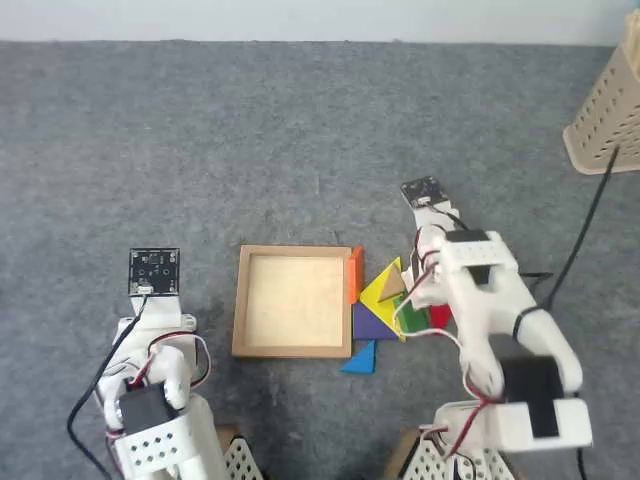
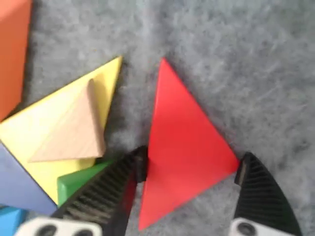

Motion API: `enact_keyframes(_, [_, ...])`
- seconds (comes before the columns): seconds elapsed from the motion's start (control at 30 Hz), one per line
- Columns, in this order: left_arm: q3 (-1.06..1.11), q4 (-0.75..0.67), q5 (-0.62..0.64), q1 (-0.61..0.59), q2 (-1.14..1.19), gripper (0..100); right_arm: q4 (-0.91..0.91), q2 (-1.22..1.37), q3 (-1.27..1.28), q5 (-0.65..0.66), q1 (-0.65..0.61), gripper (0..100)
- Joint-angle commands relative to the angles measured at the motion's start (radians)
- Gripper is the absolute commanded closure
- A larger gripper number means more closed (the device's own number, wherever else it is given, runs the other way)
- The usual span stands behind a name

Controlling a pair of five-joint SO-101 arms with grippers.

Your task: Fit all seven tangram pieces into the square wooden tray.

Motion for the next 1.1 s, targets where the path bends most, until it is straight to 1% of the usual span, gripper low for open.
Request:
enact_keyframes(0.0, [-0.007,0.008,-0.005,-0.005,-0.014,99,0.045,0.051,-0.091,-0.012,0.024,70.5])
enact_keyframes(0.13, [-0.007,0.008,-0.005,-0.005,-0.014,99,0.067,0.076,-0.115,-0.014,0.025,71.7])
enact_keyframes(0.27, [-0.007,0.008,-0.005,-0.005,-0.014,99,0.062,0.071,-0.115,-0.044,0.025,81.0])
enact_keyframes(0.33, [-0.007,0.008,-0.005,-0.005,-0.014,99,0.059,0.071,-0.115,-0.054,0.025,82.8])
enact_keyframes(0.6, [-0.007,0.008,-0.005,-0.005,-0.014,99,0.064,0.051,-0.152,-0.055,0.025,83.3])
enact_keyframes(0.77, [-0.007,0.008,-0.005,-0.005,-0.014,99,0.071,-0.079,-0.158,-0.055,0.024,83.3])
enact_keyframes(0.93, [-0.007,0.008,-0.005,-0.005,-0.014,99,0.151,-0.216,-0.163,-0.055,0.016,83.3])
enact_keyframes(1.07, [-0.007,0.008,-0.005,-0.005,-0.014,99,0.16,-0.285,-0.166,-0.054,0.012,83.3])
